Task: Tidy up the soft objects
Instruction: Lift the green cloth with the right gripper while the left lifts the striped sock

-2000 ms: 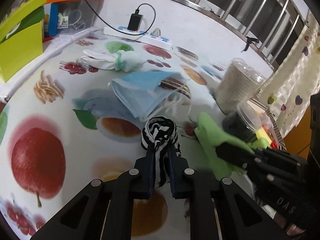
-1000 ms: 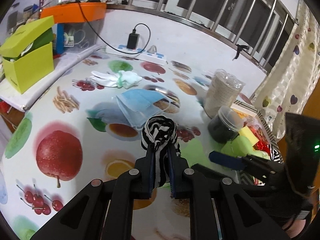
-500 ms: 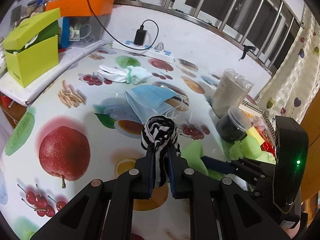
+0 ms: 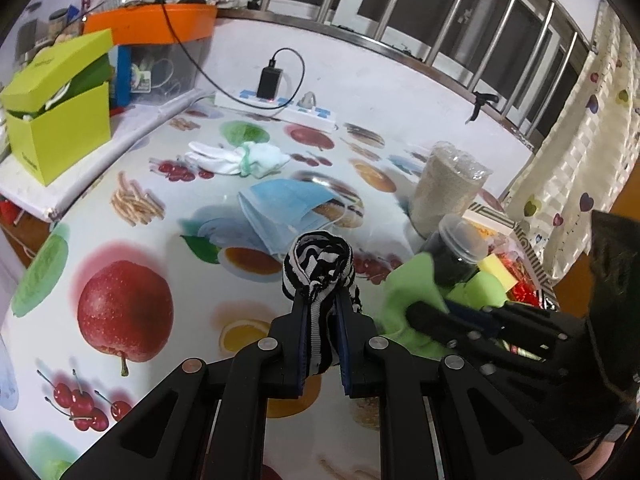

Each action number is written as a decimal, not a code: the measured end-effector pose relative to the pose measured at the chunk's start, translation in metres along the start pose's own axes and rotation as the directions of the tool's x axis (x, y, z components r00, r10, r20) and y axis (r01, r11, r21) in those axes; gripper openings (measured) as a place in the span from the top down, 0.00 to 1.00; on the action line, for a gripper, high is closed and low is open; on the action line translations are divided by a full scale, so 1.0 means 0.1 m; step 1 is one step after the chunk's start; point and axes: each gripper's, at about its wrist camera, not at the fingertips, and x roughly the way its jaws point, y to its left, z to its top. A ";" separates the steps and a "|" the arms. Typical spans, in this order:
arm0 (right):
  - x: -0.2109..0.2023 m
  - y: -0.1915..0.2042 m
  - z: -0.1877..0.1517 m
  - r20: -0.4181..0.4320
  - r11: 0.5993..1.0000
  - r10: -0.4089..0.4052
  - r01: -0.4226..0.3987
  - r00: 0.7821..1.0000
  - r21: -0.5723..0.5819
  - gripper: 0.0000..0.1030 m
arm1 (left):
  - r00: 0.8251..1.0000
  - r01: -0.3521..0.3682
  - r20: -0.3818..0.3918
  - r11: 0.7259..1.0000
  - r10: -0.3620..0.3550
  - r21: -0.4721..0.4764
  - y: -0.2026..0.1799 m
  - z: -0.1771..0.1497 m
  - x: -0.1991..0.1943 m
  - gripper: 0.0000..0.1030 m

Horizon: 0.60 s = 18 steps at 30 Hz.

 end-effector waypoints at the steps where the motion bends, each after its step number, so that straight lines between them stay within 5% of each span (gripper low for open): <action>1: -0.06 0.00 0.01 0.015 1.000 -0.001 0.001 1.000 0.002 0.90 | 1.000 0.002 0.003 1.000 -0.002 0.005 -0.02 0.01 -0.02 0.88; 18: -0.72 -0.26 0.04 0.176 0.998 -0.041 0.031 0.984 0.059 0.90 | 0.997 0.057 0.039 0.991 -0.062 0.120 -0.53 0.13 -0.17 0.88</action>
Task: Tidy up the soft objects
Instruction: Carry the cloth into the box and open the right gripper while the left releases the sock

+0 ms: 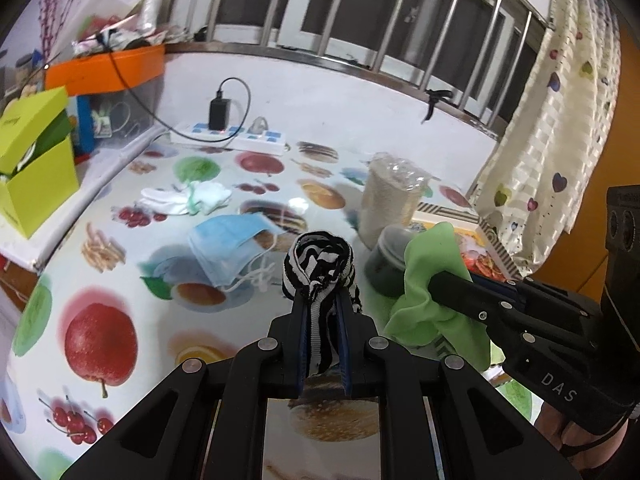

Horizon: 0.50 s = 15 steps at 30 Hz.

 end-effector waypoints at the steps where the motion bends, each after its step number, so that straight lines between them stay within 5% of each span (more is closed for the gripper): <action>1: -0.02 -0.02 0.00 0.003 1.000 -0.002 0.002 1.000 0.003 0.90 | 1.000 0.003 0.001 1.000 -0.003 0.004 -0.02 0.01 0.00 0.88; 15: -0.29 -0.32 -0.04 0.054 0.997 -0.051 0.048 0.997 0.057 0.90 | 0.998 0.060 0.001 0.996 -0.060 0.061 -0.37 0.08 0.08 0.88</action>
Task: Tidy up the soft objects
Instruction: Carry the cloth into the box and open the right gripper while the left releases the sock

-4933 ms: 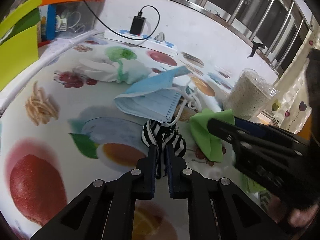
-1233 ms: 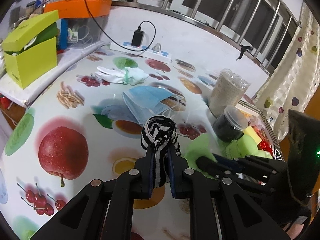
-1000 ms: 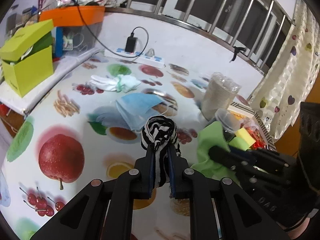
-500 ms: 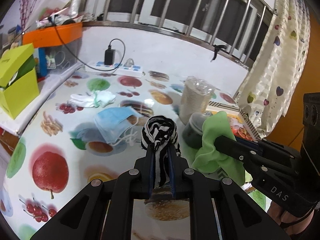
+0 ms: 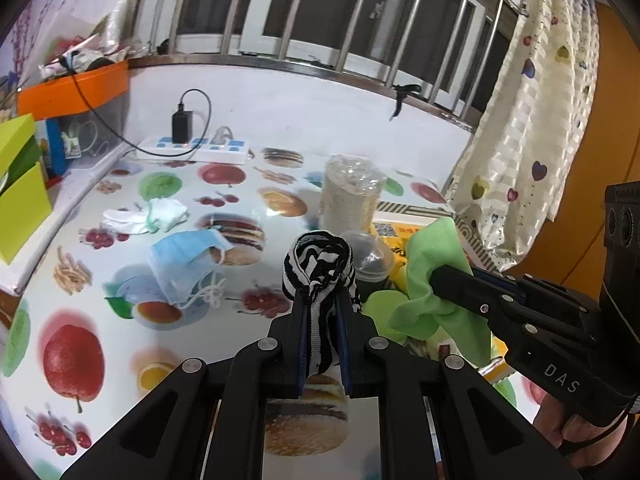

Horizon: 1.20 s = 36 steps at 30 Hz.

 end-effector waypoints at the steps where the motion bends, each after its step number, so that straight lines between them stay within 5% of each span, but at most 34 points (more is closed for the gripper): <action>1: -0.02 -0.02 0.00 0.003 1.000 -0.006 0.006 1.000 0.004 0.89 | 1.000 0.004 0.000 1.000 -0.004 0.003 -0.02 0.01 0.01 0.88; 36: -0.41 -0.66 -0.14 0.029 0.983 -0.143 0.139 0.989 0.119 0.89 | 0.988 0.150 -0.060 0.981 -0.143 0.127 -0.84 0.06 0.38 0.88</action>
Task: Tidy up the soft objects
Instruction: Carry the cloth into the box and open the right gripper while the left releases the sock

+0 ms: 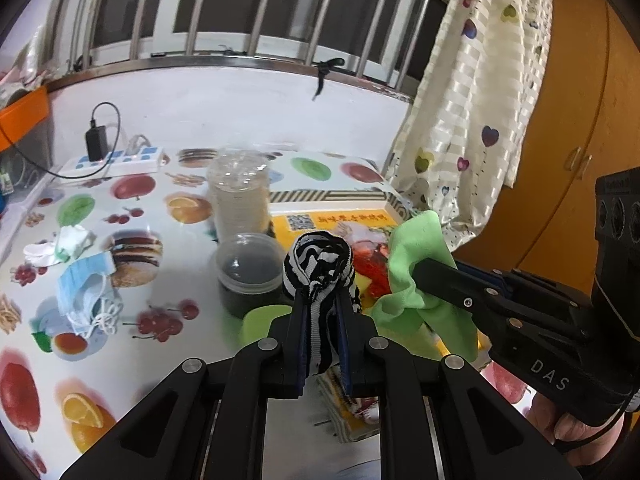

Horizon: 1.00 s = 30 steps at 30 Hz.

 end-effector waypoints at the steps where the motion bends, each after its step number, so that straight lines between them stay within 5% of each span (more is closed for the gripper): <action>1: -0.01 -0.02 0.00 0.001 1.000 -0.002 0.002 1.000 0.003 0.89 | 1.000 0.004 -0.001 1.000 -0.004 0.004 -0.02 0.00 0.01 0.88; 15: -0.05 -0.45 -0.10 -0.019 0.994 -0.077 0.078 0.997 0.075 0.89 | 0.995 0.077 -0.067 0.996 -0.073 0.049 -0.33 -0.04 0.42 0.88; 23: 0.13 -0.68 -0.20 -0.100 0.986 -0.124 0.134 0.987 0.099 0.89 | 0.986 0.086 -0.150 0.995 -0.077 0.052 -0.39 -0.12 0.82 0.86; 27: 0.18 -0.72 -0.24 -0.118 0.982 -0.154 0.165 0.981 0.088 0.80 | 0.982 0.103 -0.164 0.994 -0.096 0.040 -0.38 -0.13 0.87 0.72; 30: 0.14 -0.71 -0.23 -0.092 0.983 -0.157 0.165 0.983 0.079 0.63 | 0.983 0.117 -0.148 0.992 -0.110 0.045 -0.39 -0.11 0.81 0.66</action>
